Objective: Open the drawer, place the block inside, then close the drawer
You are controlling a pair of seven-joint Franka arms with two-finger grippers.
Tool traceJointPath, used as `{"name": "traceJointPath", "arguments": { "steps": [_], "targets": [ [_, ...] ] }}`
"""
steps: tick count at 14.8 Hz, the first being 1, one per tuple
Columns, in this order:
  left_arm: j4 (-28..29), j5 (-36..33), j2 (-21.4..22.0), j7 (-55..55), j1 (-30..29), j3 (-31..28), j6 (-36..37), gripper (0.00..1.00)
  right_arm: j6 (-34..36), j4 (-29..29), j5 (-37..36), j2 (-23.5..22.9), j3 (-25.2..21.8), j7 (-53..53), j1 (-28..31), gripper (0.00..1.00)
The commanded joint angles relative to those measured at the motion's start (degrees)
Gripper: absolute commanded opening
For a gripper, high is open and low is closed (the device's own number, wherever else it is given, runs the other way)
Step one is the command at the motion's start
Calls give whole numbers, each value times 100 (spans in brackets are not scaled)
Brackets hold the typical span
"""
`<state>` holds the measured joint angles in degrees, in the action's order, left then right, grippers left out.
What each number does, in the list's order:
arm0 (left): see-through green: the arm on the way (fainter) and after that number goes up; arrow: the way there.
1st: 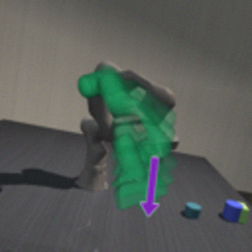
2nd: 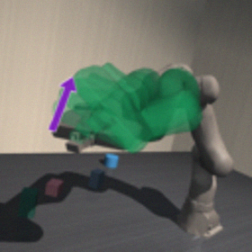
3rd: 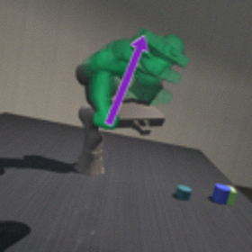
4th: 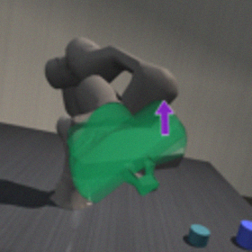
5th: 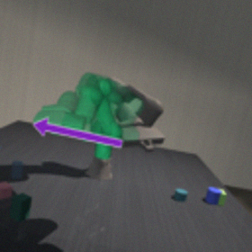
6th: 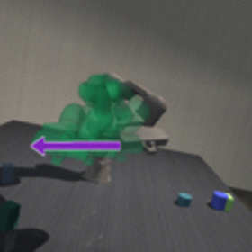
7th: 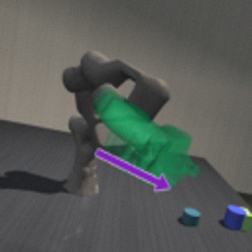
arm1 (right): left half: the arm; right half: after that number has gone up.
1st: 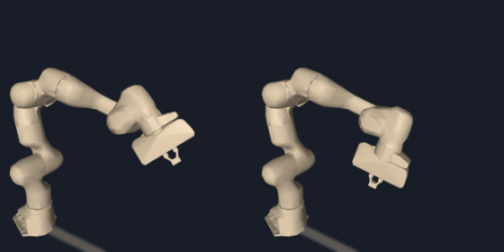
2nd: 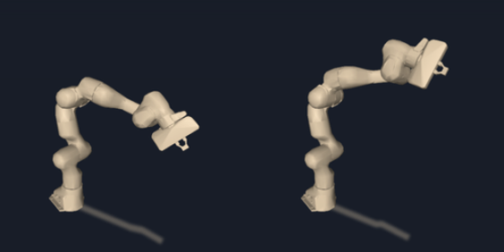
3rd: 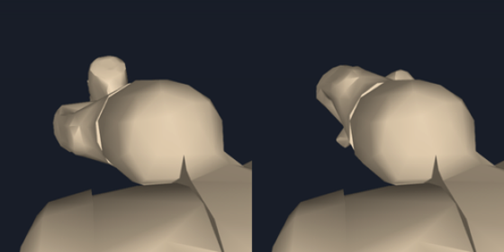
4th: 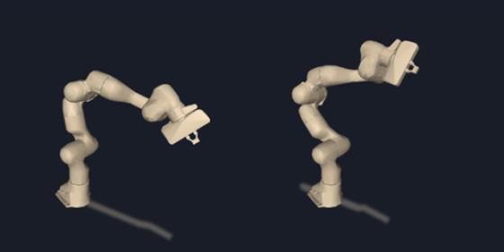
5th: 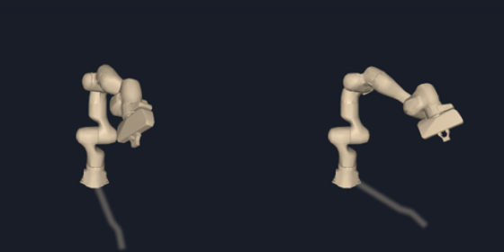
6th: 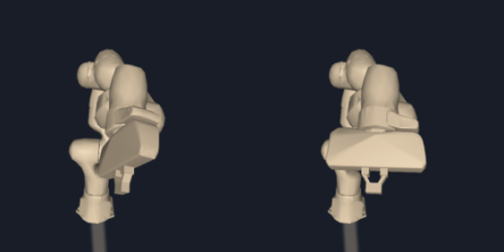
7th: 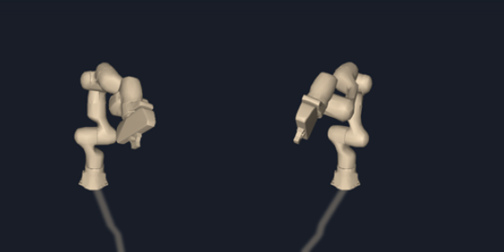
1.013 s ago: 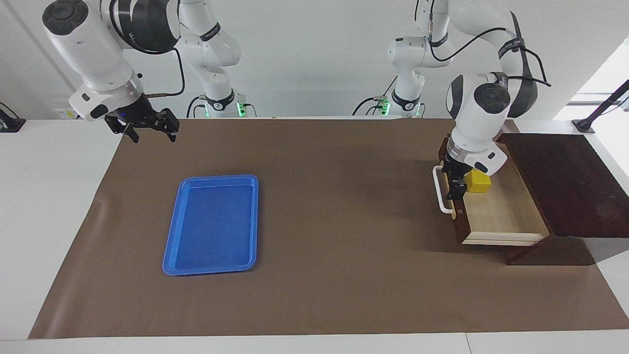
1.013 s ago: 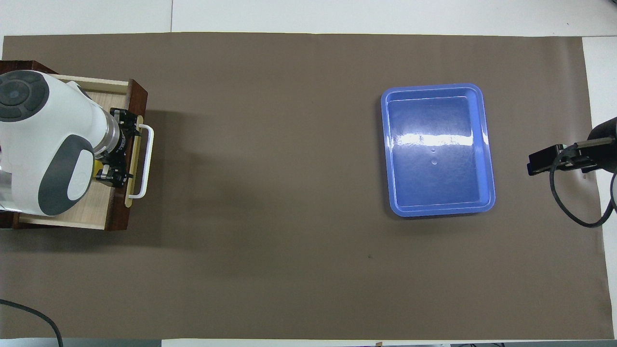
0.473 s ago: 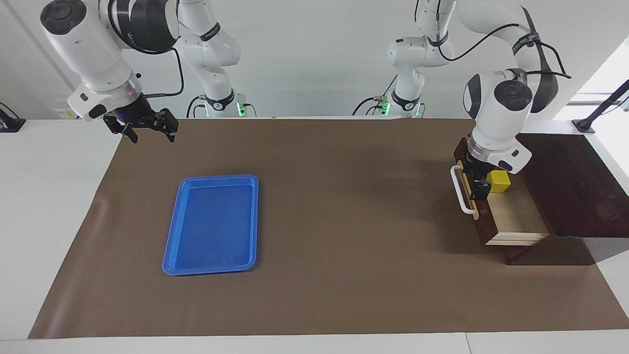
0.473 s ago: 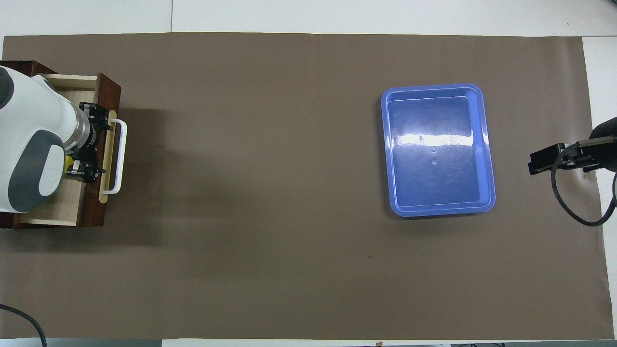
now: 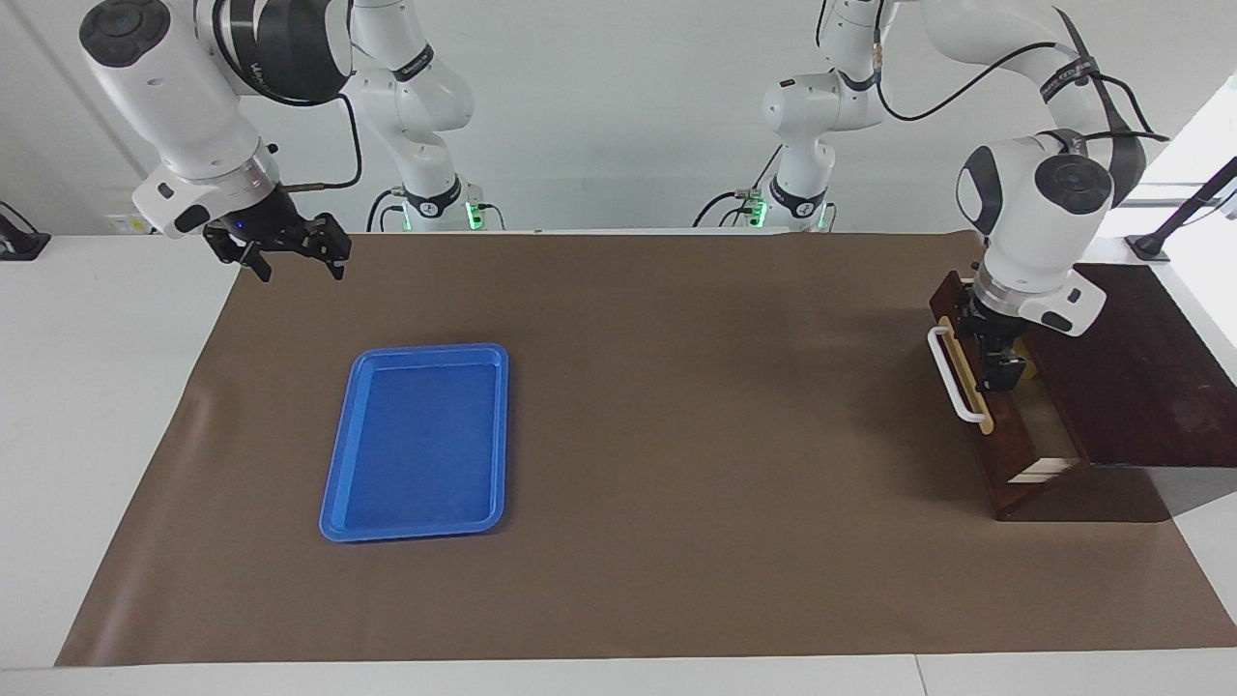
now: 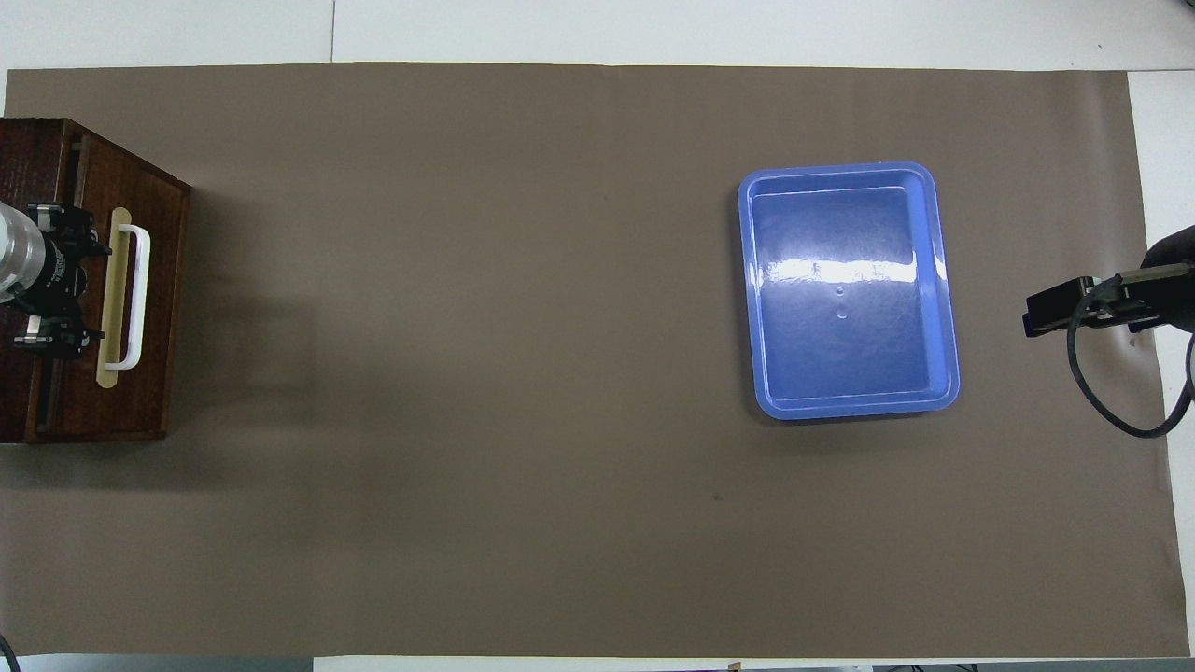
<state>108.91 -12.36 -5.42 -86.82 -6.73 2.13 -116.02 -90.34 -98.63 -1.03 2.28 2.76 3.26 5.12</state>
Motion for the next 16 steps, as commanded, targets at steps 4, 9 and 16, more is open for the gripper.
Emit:
{"name": "traceJointPath", "arguments": {
  "steps": [4, 9, 16],
  "targets": [
    [-2, -144, 15, 269, -310, 34, -69, 100, 78, 54, -91, 0, 75, 105, 130, 100],
    [-405, -100, 6, 631, -181, 60, 132, 100, 96, 54, -82, 18, 75, 105, 68, 100],
    [-1382, 920, 533, 3227, 582, 139, 2047, 100, 87, 63, -82, 18, 75, 113, 86, 100]
  ]
}}
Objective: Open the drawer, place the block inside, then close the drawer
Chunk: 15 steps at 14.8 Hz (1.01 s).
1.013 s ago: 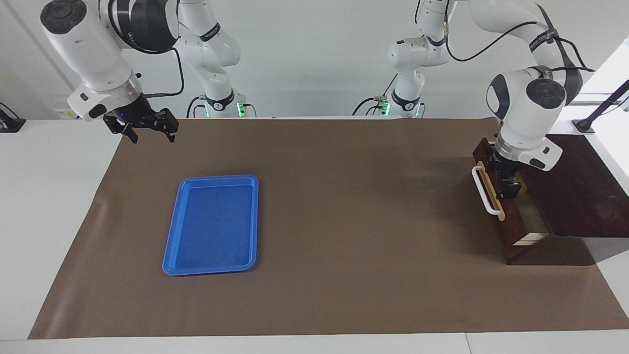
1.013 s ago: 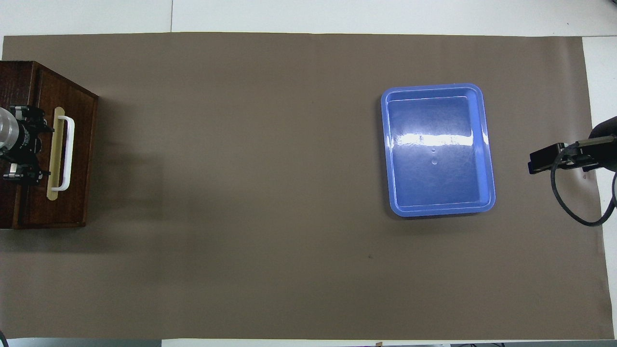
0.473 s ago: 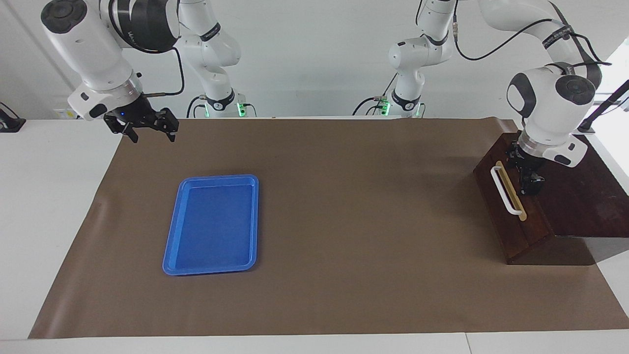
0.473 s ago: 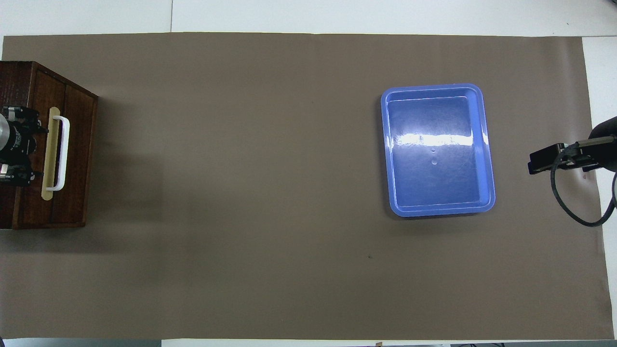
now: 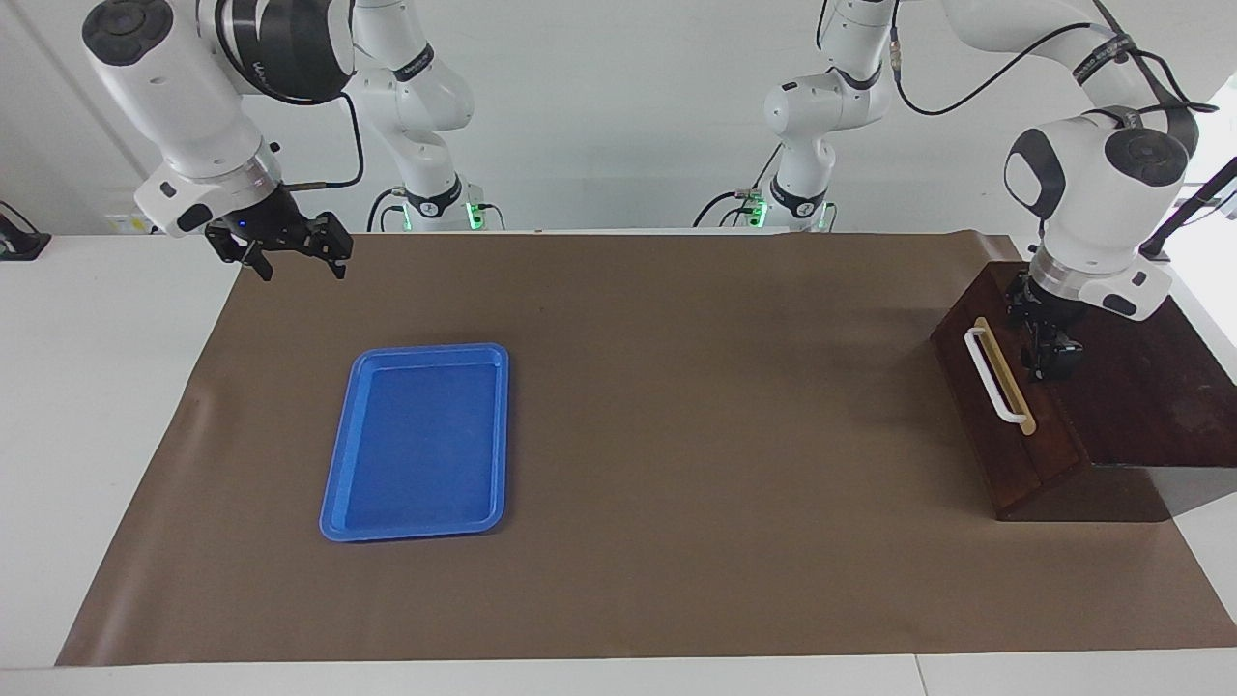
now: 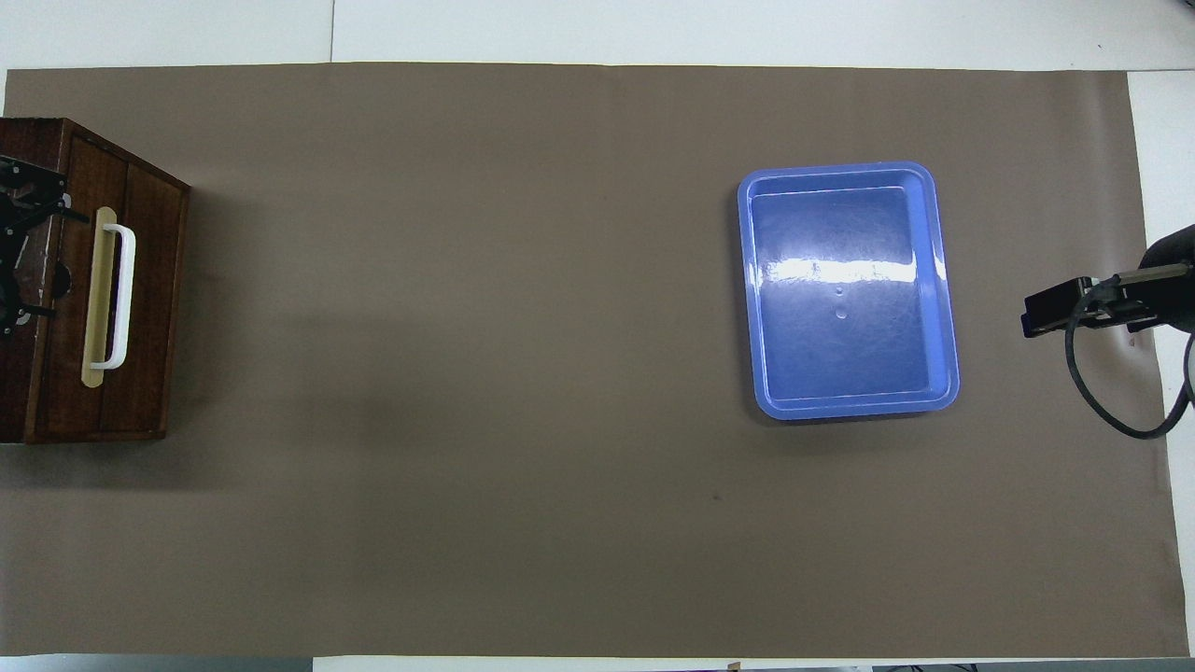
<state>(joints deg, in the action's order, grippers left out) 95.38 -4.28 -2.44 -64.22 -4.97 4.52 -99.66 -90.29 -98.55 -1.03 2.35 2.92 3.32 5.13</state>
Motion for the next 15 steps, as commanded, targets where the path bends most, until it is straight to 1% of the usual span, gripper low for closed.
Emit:
{"name": "traceJointPath", "arguments": {
  "steps": [1, 3, 4, 5, 8, 9, 12, 13, 15],
  "targets": [
    [-28, 111, 244, 1512, 522, -118, 534, 100, 81, 55, -82, 12, 60, 108, 85, 100],
    [-72, 216, 192, 2813, 558, -109, 824, 100, 81, 55, -82, 20, 60, 108, 93, 100],
    [-72, 434, 165, 3419, 558, -170, 982, 100, 81, 64, -82, 29, 60, 108, 93, 100],
    [-177, 515, 156, 3817, 584, -223, 1131, 100, 81, 64, -82, 29, 60, 108, 93, 100],
    [-528, 524, 34, 4328, 664, -250, 1483, 100, 73, 64, -82, 47, 60, 108, 111, 100],
    [-555, 524, 77, 4531, 594, -224, 1563, 100, 73, 64, -82, 47, 60, 108, 111, 100],
    [-547, 542, 86, 4926, 585, -232, 1485, 100, 73, 55, -82, 47, 60, 108, 111, 100],
    [-512, 542, 95, 5128, 593, -223, 1336, 100, 73, 64, -82, 47, 60, 108, 111, 100],
    [-555, 533, 95, 5192, 576, -215, 1344, 100, 73, 55, -82, 47, 60, 108, 111, 100]
  ]
}}
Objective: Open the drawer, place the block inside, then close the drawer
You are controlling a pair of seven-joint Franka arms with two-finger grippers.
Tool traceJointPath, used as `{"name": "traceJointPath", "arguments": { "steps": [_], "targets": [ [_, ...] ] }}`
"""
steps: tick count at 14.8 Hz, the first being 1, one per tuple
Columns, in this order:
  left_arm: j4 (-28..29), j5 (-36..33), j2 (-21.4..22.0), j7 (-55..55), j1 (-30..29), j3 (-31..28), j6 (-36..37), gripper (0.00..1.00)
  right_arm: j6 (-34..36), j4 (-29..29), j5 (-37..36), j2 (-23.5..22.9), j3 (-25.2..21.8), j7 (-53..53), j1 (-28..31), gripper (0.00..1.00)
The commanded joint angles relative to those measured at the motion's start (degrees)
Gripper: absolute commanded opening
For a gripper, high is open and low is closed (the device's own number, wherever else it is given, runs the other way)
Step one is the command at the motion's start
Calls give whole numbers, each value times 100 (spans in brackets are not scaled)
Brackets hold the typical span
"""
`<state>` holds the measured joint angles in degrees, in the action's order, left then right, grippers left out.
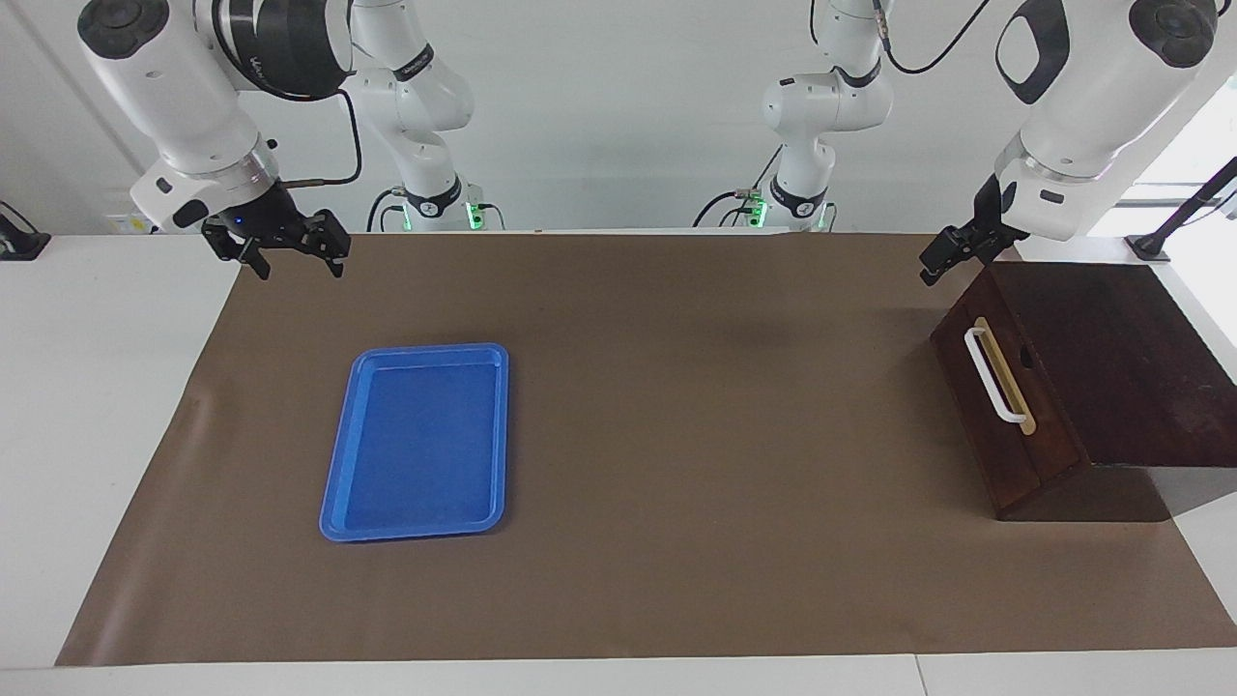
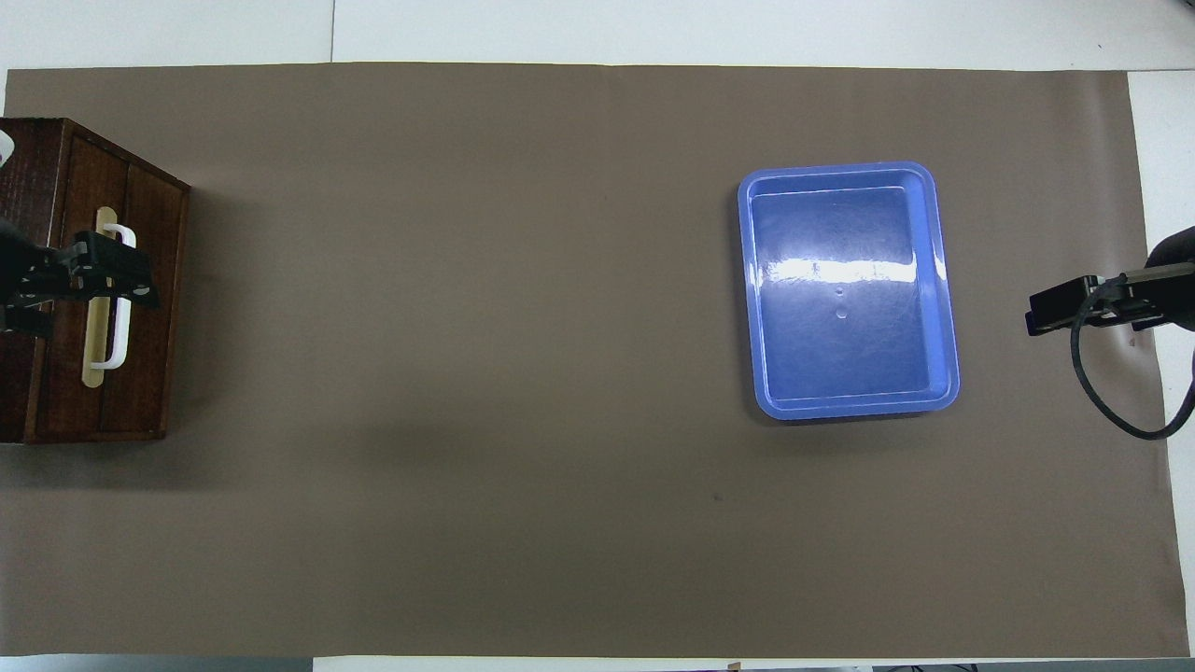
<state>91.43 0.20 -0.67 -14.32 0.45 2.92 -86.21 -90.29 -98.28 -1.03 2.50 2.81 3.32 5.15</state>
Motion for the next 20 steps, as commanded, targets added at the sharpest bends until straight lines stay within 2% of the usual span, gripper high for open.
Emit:
{"name": "traceJointPath", "arguments": {
  "steps": [1, 7, 11, 20],
  "targets": [
    [-170, 85, -65, 202, 43, -55, 16, 100, 72, 37, -82, 31, 71, 108, 109, 100],
    [-135, 42, 49, 289, 122, 77, 140, 100, 72, 29, -82, 31, 71, 108, 127, 100],
    [-55, 41, 111, 983, 26, 7, 69, 100, 72, 29, -82, 31, 71, 108, 127, 100],
    [-82, 24, 76, 1195, 35, 15, -264, 100, 81, 29, -82, 31, 71, 108, 127, 100]
  ]
}}
